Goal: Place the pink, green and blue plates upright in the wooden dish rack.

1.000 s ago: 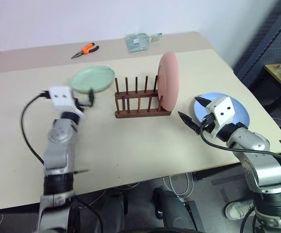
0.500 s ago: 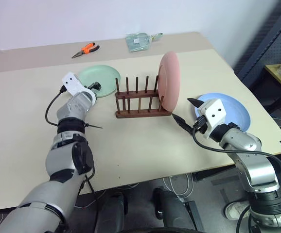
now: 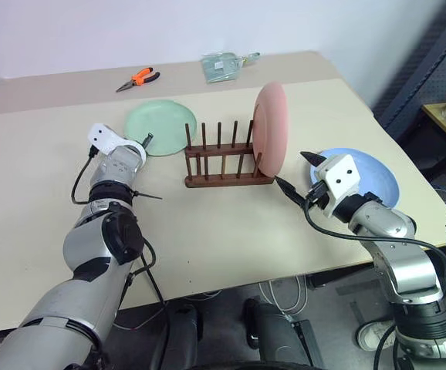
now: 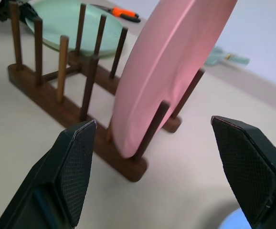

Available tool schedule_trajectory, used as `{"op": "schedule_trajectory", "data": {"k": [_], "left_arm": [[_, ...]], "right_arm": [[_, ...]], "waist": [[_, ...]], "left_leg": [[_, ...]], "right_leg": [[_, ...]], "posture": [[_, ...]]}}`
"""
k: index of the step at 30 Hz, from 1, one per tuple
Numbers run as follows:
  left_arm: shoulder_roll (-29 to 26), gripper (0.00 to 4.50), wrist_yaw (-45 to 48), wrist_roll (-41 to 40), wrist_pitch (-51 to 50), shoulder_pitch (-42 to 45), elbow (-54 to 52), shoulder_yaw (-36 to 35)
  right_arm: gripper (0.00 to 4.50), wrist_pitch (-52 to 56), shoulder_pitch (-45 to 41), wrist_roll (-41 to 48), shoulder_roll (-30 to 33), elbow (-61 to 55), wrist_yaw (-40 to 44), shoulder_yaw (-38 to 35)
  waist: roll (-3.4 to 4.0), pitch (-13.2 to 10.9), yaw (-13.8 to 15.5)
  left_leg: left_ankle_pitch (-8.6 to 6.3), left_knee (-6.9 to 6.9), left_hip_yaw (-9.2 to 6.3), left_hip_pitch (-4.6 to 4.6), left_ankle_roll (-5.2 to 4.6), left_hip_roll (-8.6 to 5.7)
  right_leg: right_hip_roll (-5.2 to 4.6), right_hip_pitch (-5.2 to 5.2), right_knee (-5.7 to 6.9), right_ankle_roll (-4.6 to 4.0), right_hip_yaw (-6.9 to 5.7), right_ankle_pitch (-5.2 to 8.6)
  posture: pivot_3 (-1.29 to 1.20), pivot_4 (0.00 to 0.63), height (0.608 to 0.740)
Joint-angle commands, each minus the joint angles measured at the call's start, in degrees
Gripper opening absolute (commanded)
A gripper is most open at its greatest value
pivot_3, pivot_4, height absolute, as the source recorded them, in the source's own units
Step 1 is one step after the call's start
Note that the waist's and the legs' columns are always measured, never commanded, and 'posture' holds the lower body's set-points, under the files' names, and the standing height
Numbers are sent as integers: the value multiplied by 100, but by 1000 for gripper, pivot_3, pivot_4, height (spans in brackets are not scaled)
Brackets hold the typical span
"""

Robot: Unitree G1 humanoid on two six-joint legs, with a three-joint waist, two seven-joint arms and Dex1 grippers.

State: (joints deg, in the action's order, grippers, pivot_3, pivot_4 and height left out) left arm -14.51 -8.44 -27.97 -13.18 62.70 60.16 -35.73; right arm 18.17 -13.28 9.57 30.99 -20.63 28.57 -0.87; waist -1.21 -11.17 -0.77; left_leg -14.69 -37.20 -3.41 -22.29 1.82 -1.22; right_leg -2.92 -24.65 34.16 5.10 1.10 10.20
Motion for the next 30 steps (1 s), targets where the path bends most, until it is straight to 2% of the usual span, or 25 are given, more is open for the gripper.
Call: {"op": "schedule_trajectory", "data": {"k": [1,2,4,7,8,11,15,21,24,26,30], "left_arm": [[106,41,808,184,448,-362,-1960,686],[160,41,908,211,431,-601,-2628,874],[245,0,959,154,137,-1096,-3996,1195],[320,0,724,39,-543,-1903,-5906,1587],[355,0,569,10,-819,-2214,-6603,1708],[473,0,185,-118,-1437,-2689,-7777,1846],[713,0,-202,-441,-2120,-2923,-8695,1986],[833,0,-332,-709,-2585,-3177,-9178,2048],[852,0,-376,-841,-2746,-3301,-9320,2042],[862,0,-354,-933,-2773,-3365,-9399,2035],[821,0,-358,-940,-2774,-3465,-9439,2019]], "right_arm": [[3950,-147,-436,8,101,-487,103,-71],[3950,-109,-557,100,116,-569,191,-79],[4478,-60,-754,222,201,-740,441,-5],[4494,-37,-1222,115,154,-938,578,346],[4494,-143,-1463,-134,108,-958,611,654],[4494,-522,-1992,-1003,20,-691,566,1439],[4494,-1510,-2782,-2597,-279,600,182,2564],[4494,-2272,-3270,-3572,-798,2038,-506,2929],[3658,-2436,-3422,-3854,-908,2442,-743,2873],[2747,-2502,-3433,-3928,-949,2578,-769,2855],[585,-2643,-3378,-3980,-1005,2628,-752,2812]], "waist": [[1,-2,-10],[1,-2,-11],[1,-2,-10],[3,0,-3],[3,0,-4],[3,0,1],[1,0,10],[-1,2,6],[-1,1,1],[-1,1,1],[-1,1,1]], "left_leg": [[1,2,2,-3,1,1],[1,5,4,-3,2,1],[1,7,6,-7,3,2],[1,7,4,-7,4,3],[1,7,9,-5,4,2],[1,1,9,-2,4,4],[3,-6,8,-2,6,3],[5,-3,9,-5,10,0],[5,-3,8,-4,10,0],[5,-3,7,-4,10,0],[5,-2,8,-4,10,0]], "right_leg": [[0,-4,0,-1,2,-1],[0,-7,-1,-1,6,-1],[0,-13,0,-1,11,-1],[0,-12,-1,-1,14,-1],[-2,-12,1,-1,19,-1],[0,-12,6,-2,20,-1],[3,-9,6,-6,17,-2],[0,-7,-2,-7,18,-2],[2,-8,0,-8,17,-3],[2,-8,0,-8,17,-2],[2,-8,-1,-8,18,-2]], "posture": [[0,150,739],[0,150,739],[0,150,739],[0,150,739],[0,150,739],[0,150,739],[0,150,739],[0,150,739],[0,150,739],[0,150,739],[0,150,739]]}}
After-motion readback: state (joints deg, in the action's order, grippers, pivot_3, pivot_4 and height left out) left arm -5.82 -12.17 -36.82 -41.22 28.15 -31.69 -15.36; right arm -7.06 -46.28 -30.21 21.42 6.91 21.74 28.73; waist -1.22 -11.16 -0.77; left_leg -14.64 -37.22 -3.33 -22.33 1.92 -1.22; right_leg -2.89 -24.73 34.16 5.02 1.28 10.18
